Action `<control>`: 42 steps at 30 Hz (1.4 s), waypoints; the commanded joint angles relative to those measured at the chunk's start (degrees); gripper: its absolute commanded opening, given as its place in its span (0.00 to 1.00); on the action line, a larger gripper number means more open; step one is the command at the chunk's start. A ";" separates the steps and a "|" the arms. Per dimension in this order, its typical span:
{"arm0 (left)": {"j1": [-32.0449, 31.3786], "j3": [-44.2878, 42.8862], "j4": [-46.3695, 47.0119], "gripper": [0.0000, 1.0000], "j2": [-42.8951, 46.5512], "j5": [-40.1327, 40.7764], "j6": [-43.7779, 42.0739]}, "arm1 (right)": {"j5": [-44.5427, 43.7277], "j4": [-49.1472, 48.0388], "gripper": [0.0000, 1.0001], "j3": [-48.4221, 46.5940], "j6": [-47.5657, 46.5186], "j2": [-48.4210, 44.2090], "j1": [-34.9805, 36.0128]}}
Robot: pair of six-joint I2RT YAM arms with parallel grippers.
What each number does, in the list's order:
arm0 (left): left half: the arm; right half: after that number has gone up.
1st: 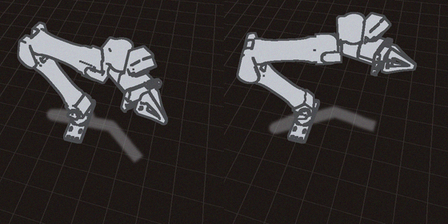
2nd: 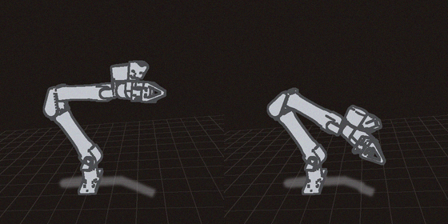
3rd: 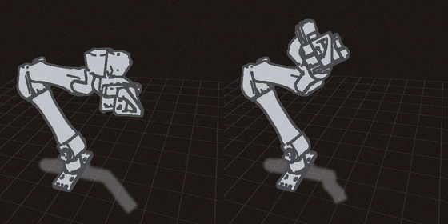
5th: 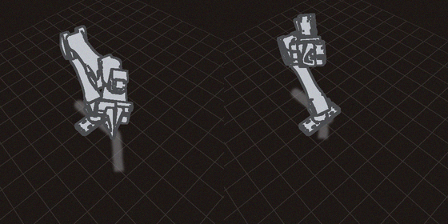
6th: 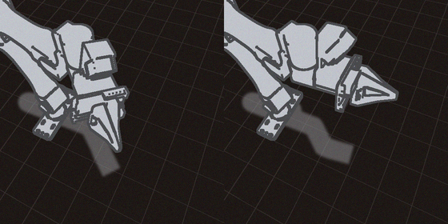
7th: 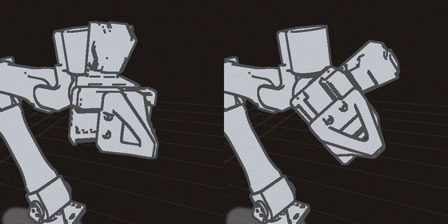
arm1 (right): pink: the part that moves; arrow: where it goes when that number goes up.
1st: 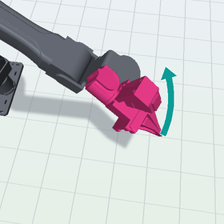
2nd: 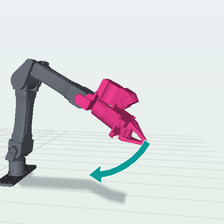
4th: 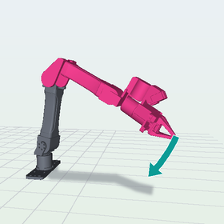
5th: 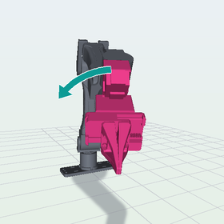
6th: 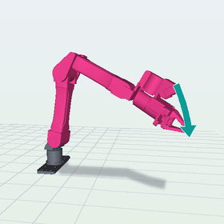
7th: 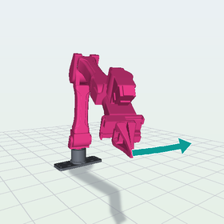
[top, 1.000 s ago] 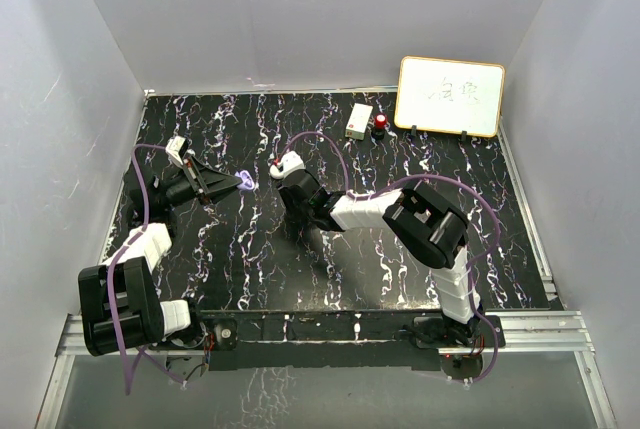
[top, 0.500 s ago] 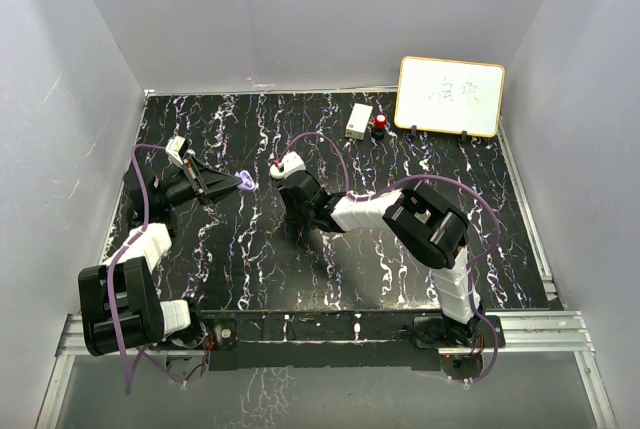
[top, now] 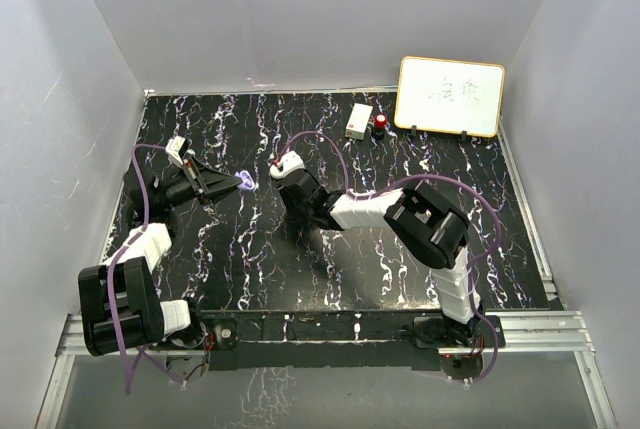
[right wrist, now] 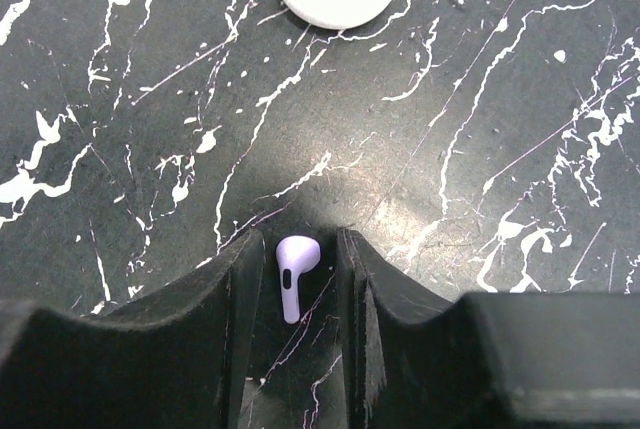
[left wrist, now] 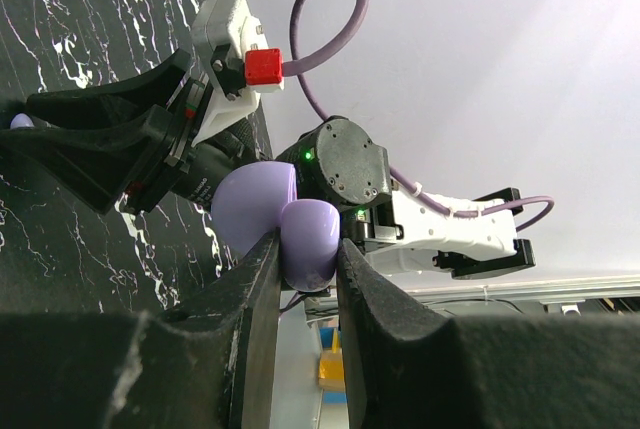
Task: Insert the wireless bluetooth earbuds into the charging case
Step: Pick up the earbud from the center of the board.
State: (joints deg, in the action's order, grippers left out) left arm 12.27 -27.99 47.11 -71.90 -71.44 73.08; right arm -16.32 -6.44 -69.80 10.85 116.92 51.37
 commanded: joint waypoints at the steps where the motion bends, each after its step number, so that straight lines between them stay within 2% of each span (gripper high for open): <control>1: 0.36 -0.12 0.25 0.00 1.58 -1.37 0.05 | 1.20 10.99 0.34 -1.43 -0.96 -0.65 0.22; 15: 0.48 -0.31 -0.03 0.00 2.04 -1.54 0.06 | 3.33 14.97 0.34 -5.27 -1.47 1.80 0.04; 42: 0.91 -0.75 -0.12 0.00 1.74 -1.82 0.13 | 7.90 14.60 0.33 -6.06 -1.01 2.88 -2.19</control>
State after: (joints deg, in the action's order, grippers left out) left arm 12.69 -27.99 47.07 -71.90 -71.85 73.08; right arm -9.89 4.34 -76.69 10.11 118.41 49.69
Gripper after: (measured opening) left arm 0.239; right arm 0.335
